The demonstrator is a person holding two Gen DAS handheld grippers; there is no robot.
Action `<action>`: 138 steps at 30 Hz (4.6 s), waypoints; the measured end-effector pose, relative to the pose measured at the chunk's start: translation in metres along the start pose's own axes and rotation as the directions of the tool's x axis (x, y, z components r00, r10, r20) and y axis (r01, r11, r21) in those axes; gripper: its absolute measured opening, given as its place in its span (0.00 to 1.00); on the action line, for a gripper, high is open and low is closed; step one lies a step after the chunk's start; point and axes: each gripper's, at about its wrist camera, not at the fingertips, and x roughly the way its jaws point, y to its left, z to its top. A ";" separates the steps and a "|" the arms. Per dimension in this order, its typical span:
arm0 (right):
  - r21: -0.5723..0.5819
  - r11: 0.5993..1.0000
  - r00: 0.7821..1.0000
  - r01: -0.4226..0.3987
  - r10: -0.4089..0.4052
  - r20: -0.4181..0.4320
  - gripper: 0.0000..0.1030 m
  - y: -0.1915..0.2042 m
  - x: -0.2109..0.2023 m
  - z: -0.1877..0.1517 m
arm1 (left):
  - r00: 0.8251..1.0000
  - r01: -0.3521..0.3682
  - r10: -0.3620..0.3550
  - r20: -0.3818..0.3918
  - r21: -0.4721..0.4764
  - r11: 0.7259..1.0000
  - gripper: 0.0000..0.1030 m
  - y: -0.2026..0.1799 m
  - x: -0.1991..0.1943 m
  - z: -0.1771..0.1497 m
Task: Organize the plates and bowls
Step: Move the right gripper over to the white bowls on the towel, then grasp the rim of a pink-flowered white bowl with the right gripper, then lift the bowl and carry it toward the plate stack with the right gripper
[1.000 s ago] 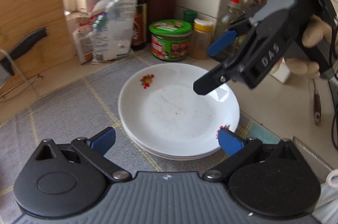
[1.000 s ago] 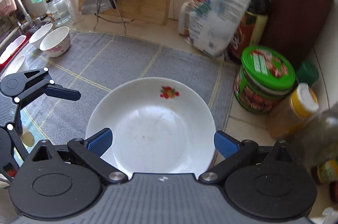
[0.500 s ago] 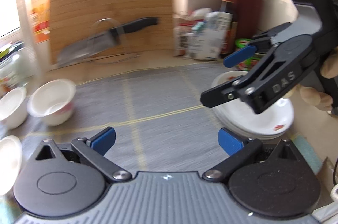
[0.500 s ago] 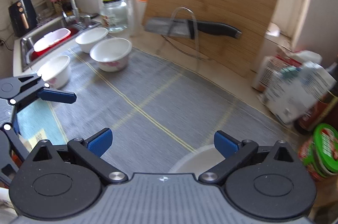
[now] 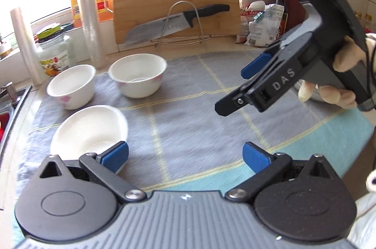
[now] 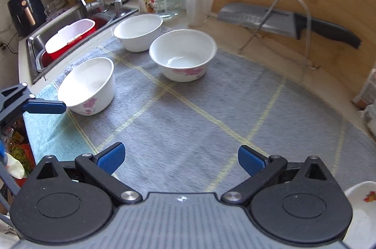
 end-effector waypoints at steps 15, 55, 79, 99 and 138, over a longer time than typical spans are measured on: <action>0.001 1.000 0.996 0.006 -0.006 -0.093 1.00 0.066 0.065 0.020 | 0.993 -0.103 0.099 -0.065 -0.067 0.992 0.99 0.097 0.015 -0.049; -0.112 0.969 0.974 -0.221 0.213 -0.081 1.00 0.105 0.096 0.077 | 1.000 0.027 -0.027 0.012 0.011 1.000 0.99 0.111 0.044 -0.041; -0.082 0.970 0.973 -0.229 0.224 -0.062 0.94 0.110 0.094 0.083 | 0.996 0.077 -0.077 0.035 0.022 0.997 0.89 0.116 0.043 -0.035; -0.013 0.982 0.982 -0.191 0.191 0.001 0.94 0.089 0.051 0.058 | 0.992 0.124 -0.125 0.009 0.091 0.988 0.89 0.078 0.030 -0.012; 0.158 0.985 0.998 -0.063 0.060 0.026 0.95 -0.024 -0.017 -0.040 | 0.956 0.293 -0.285 -0.073 0.181 0.939 0.89 -0.062 0.092 0.026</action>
